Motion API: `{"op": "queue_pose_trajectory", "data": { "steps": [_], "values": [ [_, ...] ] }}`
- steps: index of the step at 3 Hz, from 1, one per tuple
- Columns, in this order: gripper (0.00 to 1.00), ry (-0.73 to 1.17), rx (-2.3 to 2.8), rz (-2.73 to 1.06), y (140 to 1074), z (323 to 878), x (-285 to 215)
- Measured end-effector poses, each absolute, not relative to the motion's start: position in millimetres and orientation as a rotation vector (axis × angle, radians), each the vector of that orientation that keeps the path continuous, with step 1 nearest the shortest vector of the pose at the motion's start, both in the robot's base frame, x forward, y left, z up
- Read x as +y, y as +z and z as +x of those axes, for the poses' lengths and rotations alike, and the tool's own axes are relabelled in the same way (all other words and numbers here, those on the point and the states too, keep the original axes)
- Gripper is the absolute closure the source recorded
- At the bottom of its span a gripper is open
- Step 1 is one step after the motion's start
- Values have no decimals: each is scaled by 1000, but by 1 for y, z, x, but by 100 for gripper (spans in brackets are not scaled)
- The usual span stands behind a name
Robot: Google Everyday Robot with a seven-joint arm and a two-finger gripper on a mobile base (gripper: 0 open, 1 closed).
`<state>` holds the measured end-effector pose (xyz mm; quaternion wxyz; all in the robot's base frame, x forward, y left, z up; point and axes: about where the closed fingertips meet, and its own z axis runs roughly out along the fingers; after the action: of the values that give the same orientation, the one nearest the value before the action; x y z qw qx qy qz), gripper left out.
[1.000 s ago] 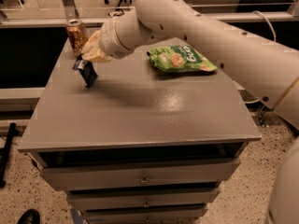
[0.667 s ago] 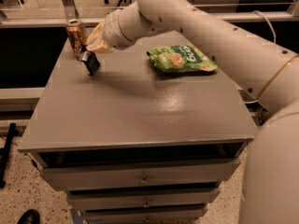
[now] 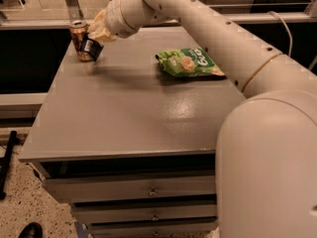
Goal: Move rxbar blueberry near orange can
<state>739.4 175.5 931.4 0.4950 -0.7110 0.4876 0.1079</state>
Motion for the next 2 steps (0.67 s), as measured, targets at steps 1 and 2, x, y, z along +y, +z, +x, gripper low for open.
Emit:
{"op": "queue_pose_trajectory", "data": {
  "steps": [1, 2],
  "values": [
    [100, 272, 1187, -1704, 928, 750, 180],
    [100, 284, 1210, -1683, 917, 753, 178]
  ]
}}
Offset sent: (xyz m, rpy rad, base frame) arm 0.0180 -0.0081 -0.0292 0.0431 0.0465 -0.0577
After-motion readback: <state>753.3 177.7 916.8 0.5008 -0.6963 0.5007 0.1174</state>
